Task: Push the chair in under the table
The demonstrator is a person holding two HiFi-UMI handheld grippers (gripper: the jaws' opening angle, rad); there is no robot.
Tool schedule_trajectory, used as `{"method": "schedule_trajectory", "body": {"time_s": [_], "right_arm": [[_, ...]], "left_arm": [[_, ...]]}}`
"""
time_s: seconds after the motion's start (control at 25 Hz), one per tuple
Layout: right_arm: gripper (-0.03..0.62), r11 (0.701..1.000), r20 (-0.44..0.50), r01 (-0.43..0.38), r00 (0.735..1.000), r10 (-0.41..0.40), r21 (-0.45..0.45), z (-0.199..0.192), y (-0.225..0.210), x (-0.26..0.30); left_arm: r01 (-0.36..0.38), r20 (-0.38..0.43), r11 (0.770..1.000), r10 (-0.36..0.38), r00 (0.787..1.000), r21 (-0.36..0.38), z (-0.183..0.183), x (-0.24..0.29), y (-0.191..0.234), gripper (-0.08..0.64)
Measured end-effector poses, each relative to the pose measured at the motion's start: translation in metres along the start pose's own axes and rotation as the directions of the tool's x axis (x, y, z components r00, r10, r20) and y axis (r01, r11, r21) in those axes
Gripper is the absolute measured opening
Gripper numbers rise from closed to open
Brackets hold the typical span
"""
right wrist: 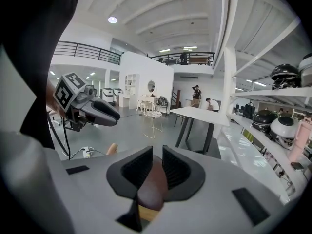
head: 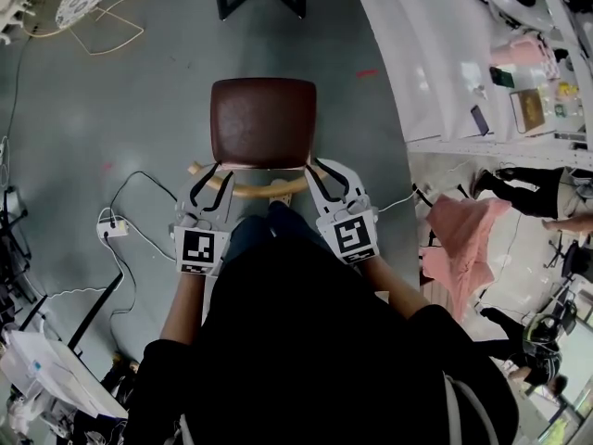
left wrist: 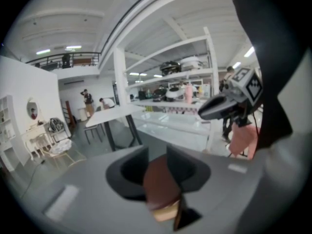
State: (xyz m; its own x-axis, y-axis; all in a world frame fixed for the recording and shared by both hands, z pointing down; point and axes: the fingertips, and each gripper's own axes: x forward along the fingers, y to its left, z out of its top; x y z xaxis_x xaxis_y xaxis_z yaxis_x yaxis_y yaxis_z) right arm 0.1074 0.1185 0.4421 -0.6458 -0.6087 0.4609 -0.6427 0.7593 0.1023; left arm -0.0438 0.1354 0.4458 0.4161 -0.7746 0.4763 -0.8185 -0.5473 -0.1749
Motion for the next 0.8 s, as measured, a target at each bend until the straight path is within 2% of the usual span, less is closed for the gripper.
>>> {"method": "schedule_trajectory", "body": {"time_s": [0.12,0.24,0.44,0.56,0.68,0.8], "right_arm": [[0.025,1.0,-0.008,-0.011,1.0,0.011,0.009,-0.007,0.001,0.002],[0.025,1.0,-0.017,-0.018,1.0,0.019,0.006,-0.012,0.004,0.004],[0.025,1.0,-0.018,-0.023,1.0,0.023,0.017,-0.012,0.008,0.006],[0.025,1.0,-0.02,-0.018,1.0,0.019,0.022,-0.012,0.007,0.006],[0.025,1.0,-0.028,-0.013,1.0,0.013,0.026,-0.011,0.007,0.005],[0.025,1.0,-0.037,-0.004,0.999,0.005,0.027,-0.009,0.007,0.005]], "left_arm": [[-0.002,-0.017,1.0,0.002,1.0,-0.01,-0.007,0.0,0.0,0.121],[0.007,-0.048,1.0,-0.006,0.999,0.018,-0.017,-0.002,0.002,0.123],[0.013,-0.071,1.0,-0.011,0.997,0.025,-0.025,-0.006,0.004,0.124],[0.013,-0.067,1.0,-0.012,0.998,0.014,-0.025,-0.005,0.004,0.124],[0.007,-0.049,0.999,-0.009,0.999,-0.031,-0.02,-0.004,0.006,0.124],[0.024,-0.063,1.0,-0.025,0.998,-0.013,-0.024,-0.004,0.008,0.124]]}}
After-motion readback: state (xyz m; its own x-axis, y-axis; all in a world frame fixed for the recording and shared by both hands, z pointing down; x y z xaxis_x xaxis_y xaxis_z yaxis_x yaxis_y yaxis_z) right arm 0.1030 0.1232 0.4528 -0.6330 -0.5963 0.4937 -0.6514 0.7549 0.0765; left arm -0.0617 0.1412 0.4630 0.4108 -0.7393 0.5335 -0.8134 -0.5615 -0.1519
